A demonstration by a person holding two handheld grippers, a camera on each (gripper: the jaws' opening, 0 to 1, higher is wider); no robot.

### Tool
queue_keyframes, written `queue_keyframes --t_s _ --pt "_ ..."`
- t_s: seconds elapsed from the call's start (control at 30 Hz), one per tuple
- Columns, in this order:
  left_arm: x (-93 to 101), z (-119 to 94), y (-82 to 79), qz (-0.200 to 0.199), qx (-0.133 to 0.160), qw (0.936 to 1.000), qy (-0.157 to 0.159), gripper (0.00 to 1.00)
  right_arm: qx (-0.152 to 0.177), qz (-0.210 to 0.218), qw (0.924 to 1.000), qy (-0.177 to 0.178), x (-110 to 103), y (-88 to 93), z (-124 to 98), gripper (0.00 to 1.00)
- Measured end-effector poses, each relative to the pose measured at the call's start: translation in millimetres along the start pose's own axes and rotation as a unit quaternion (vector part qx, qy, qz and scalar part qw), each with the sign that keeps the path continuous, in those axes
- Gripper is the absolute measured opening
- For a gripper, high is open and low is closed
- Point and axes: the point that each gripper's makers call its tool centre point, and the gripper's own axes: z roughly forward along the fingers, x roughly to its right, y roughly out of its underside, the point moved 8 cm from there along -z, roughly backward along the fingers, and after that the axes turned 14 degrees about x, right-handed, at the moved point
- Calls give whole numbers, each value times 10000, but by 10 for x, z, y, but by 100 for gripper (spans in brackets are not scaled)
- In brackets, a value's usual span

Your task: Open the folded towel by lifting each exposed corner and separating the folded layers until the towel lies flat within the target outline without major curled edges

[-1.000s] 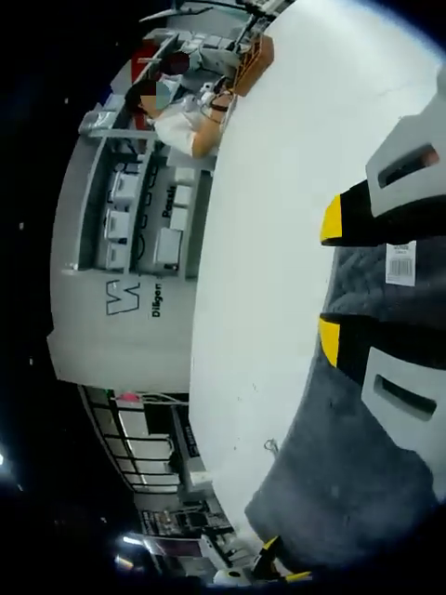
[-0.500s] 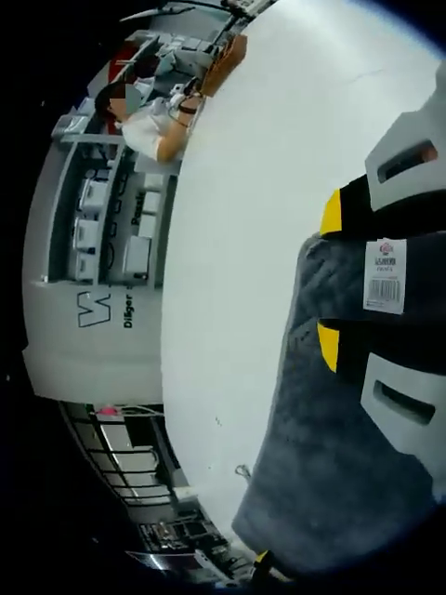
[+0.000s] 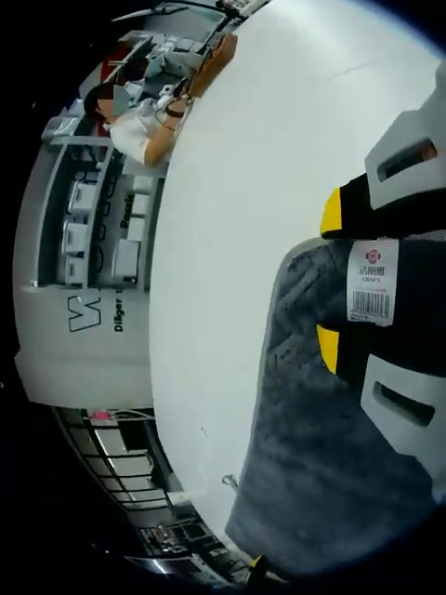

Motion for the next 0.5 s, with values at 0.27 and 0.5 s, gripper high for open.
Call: queue_keyframes --t_s 0.27,0.5 --pt "-6 4 16 11 -21 10000 -17 91 86 121 9997 180 100 28 -15 44" --pt "-6 7 25 30 -26 10000 -28 91 73 -261 9991 330 98 -2 -16 45"
